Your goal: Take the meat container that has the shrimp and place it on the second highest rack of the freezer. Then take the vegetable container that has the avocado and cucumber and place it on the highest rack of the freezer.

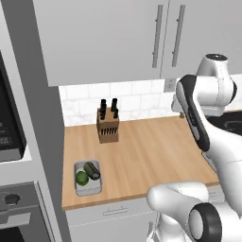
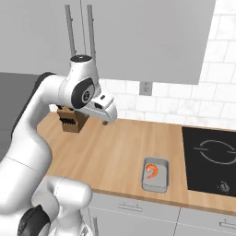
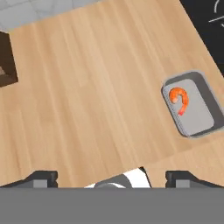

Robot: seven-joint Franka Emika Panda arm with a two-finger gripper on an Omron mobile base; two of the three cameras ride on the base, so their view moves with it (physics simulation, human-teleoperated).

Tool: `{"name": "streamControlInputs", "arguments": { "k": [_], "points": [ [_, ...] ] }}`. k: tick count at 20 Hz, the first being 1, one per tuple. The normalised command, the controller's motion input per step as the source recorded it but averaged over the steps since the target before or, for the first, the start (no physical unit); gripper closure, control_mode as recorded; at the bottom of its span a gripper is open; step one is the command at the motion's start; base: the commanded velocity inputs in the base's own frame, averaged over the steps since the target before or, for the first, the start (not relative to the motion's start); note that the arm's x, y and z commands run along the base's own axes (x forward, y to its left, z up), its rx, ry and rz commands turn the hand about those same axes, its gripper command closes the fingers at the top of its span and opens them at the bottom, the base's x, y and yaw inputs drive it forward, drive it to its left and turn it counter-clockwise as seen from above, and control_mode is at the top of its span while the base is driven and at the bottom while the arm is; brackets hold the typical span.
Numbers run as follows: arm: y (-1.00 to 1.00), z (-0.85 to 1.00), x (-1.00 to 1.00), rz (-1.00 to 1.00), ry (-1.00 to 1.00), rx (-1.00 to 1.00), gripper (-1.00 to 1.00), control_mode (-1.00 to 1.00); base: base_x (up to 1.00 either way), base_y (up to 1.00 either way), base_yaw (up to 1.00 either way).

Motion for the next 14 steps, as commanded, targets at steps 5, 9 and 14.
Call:
{"name": "streamControlInputs", "arguments": {
  "k": [5,9,14],
  "points": [
    [-1.0,-0.41,-0.2,-0.42,0.2,0.08,-1.0,-1.0,0.0,0.0,0.0],
    [-1.0,-0.5,-0.21,-0.43,0.21,0.09,-1.0,-1.0,0.0,0.0,0.0],
    [-1.0,-0.54,-0.26,-0.43,0.18,0.09,-1.0,-1.0,0.0,0.0,0.0]
  ]
}}
